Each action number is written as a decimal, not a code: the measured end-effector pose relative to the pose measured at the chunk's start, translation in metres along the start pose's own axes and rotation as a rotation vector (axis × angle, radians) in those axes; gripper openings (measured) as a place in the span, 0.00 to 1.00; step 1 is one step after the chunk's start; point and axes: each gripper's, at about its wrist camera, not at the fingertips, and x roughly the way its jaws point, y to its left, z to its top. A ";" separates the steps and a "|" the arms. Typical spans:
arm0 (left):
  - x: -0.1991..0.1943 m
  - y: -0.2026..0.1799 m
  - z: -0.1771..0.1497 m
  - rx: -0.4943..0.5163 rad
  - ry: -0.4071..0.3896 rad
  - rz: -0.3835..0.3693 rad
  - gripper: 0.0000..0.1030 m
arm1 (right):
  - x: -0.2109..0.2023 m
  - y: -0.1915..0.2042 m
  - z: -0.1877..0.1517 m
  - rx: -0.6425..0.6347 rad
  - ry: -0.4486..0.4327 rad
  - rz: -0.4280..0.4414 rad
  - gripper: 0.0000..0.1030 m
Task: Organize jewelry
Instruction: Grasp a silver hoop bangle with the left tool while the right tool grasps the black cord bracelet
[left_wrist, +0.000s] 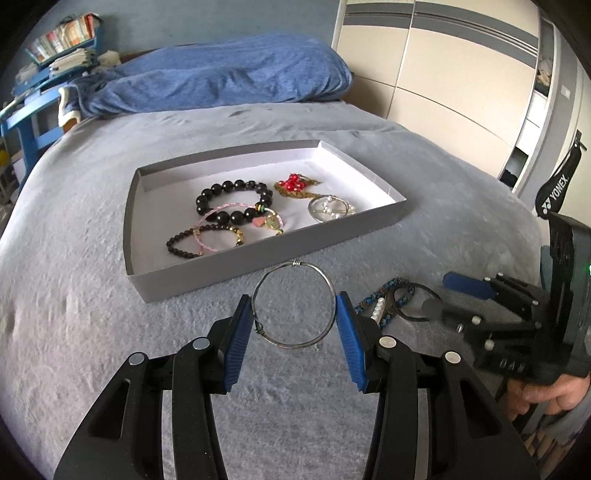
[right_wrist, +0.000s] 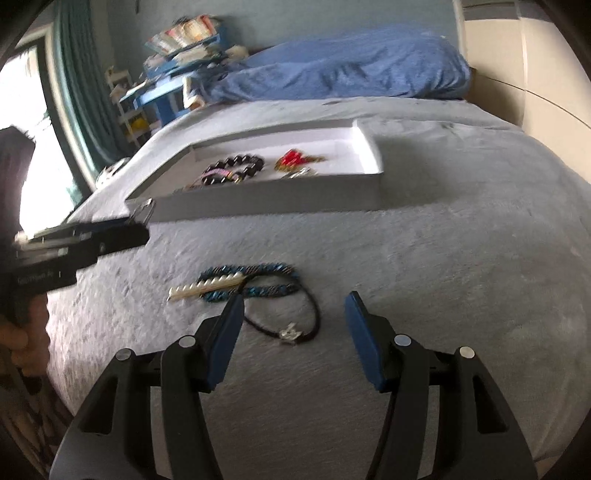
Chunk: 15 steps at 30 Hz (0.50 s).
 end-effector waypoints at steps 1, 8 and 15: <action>0.000 0.000 0.000 0.001 0.001 0.000 0.46 | 0.001 -0.003 0.000 0.013 0.006 -0.010 0.51; 0.000 -0.001 -0.001 0.003 0.002 0.001 0.46 | 0.015 -0.003 -0.003 -0.013 0.057 -0.041 0.33; -0.001 0.001 0.000 -0.004 -0.006 0.001 0.46 | 0.014 0.004 -0.004 -0.058 0.054 -0.027 0.03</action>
